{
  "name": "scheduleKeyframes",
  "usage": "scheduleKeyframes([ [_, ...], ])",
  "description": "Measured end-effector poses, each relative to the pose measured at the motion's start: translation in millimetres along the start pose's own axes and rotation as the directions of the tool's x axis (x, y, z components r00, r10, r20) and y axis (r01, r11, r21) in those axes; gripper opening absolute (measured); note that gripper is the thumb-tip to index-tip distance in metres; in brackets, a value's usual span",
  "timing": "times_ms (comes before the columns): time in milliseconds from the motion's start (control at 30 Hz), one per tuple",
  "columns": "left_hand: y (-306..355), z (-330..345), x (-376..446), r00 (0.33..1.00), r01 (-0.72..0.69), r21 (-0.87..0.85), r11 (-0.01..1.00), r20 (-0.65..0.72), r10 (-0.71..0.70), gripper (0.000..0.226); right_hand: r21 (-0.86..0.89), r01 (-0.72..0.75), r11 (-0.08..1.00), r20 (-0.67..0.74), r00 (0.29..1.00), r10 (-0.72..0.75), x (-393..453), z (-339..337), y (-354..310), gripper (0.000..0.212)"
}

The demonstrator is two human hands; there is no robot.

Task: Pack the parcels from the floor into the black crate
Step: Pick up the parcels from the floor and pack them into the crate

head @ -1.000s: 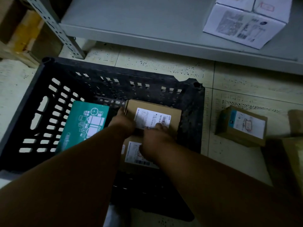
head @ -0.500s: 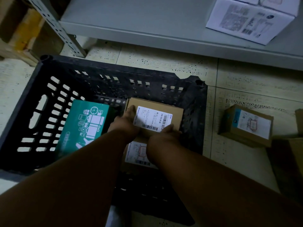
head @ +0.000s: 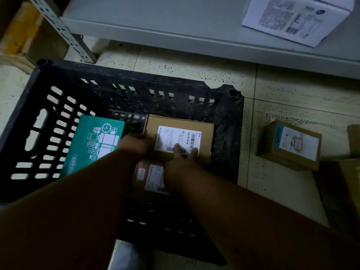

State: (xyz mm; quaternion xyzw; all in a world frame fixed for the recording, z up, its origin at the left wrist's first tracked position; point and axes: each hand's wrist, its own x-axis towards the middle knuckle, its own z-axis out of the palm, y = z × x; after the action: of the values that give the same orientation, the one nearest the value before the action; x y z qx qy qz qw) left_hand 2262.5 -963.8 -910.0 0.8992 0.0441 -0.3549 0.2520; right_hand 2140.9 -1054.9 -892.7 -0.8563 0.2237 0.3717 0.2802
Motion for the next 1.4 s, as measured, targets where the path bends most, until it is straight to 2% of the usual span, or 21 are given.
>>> scheduleKeyframes([
  [67, -0.8, -3.5, 2.4, 0.996, 0.062, -0.112, 0.992, 0.067, -0.055, 0.048, 0.025, -0.043, 0.999, 0.051, 0.998, 0.041, -1.2, -7.5, -2.1, 0.069],
  [133, -0.3, -3.9, 3.0, 0.993, 0.090, -0.172, 0.981, 0.089, -0.076, 0.044, 0.183, -0.175, 0.967, 0.178, 0.974, 0.142, 1.4, -15.9, -2.4, 0.096],
  [167, 0.0, -2.9, 4.1, 0.995, 0.066, -0.160, 0.985, 0.080, -0.053, 0.039, 0.188, -0.184, 0.965, 0.227, 0.964, 0.139, 1.9, -20.3, -5.6, 0.098],
  [267, 0.1, -0.2, 6.3, 0.999, 0.034, -0.158, 0.987, 0.022, -0.031, 0.021, 0.122, -0.097, 0.988, 0.212, 0.975, 0.070, 7.4, -16.6, -9.5, 0.088],
  [367, 2.5, 0.4, 9.1, 0.998, 0.007, -0.067, 0.998, -0.058, -0.011, 0.026, 0.146, -0.101, 0.984, 0.210, 0.975, 0.069, 6.1, -17.7, -10.8, 0.096],
  [467, 5.6, 1.0, 13.8, 0.988, 0.033, -0.050, 0.998, -0.150, -0.041, 0.034, 0.119, -0.086, 0.989, 0.198, 0.978, 0.062, 0.6, -22.7, -8.6, 0.085],
  [600, 14.7, 8.7, 17.5, 0.995, 0.013, 0.150, 0.989, -0.098, 0.002, 0.034, 0.259, -0.250, 0.933, 0.206, 0.958, 0.200, -6.0, -30.4, -5.2, 0.108],
  [733, 14.9, 13.8, 20.5, 0.995, 0.015, 0.324, 0.946, -0.099, 0.018, 0.033, 0.298, -0.312, 0.902, 0.205, 0.944, 0.259, -1.9, -30.1, -5.5, 0.119],
  [800, 14.4, 14.4, 17.6, 0.989, 0.051, 0.312, 0.949, -0.151, -0.004, 0.033, 0.282, -0.321, 0.904, 0.214, 0.940, 0.266, 3.8, -26.3, -7.4, 0.120],
  [900, 16.4, 14.3, 18.0, 0.993, 0.032, 0.225, 0.974, -0.114, -0.006, 0.036, 0.210, -0.293, 0.933, 0.225, 0.943, 0.246, 8.8, -24.0, -7.5, 0.117],
  [967, 16.7, 11.3, 20.5, 0.995, 0.022, 0.158, 0.987, -0.100, -0.006, 0.038, 0.231, -0.310, 0.922, 0.224, 0.939, 0.260, 9.8, -25.6, -7.4, 0.119],
  [1133, 19.3, 8.7, 16.8, 0.997, -0.017, 0.136, 0.991, -0.075, 0.028, 0.039, 0.214, -0.310, 0.926, 0.223, 0.939, 0.262, 14.0, -25.4, -11.0, 0.117],
  [1333, 17.0, 8.0, 10.8, 0.996, -0.050, 0.025, 0.998, -0.067, 0.052, 0.036, 0.226, -0.340, 0.913, 0.222, 0.931, 0.291, 17.5, -24.6, -10.6, 0.125],
  [1400, 16.7, 2.0, 9.8, 0.996, -0.070, 0.039, 0.997, -0.053, 0.072, 0.035, 0.189, -0.329, 0.925, 0.233, 0.930, 0.283, 19.7, -24.2, -12.8, 0.121],
])
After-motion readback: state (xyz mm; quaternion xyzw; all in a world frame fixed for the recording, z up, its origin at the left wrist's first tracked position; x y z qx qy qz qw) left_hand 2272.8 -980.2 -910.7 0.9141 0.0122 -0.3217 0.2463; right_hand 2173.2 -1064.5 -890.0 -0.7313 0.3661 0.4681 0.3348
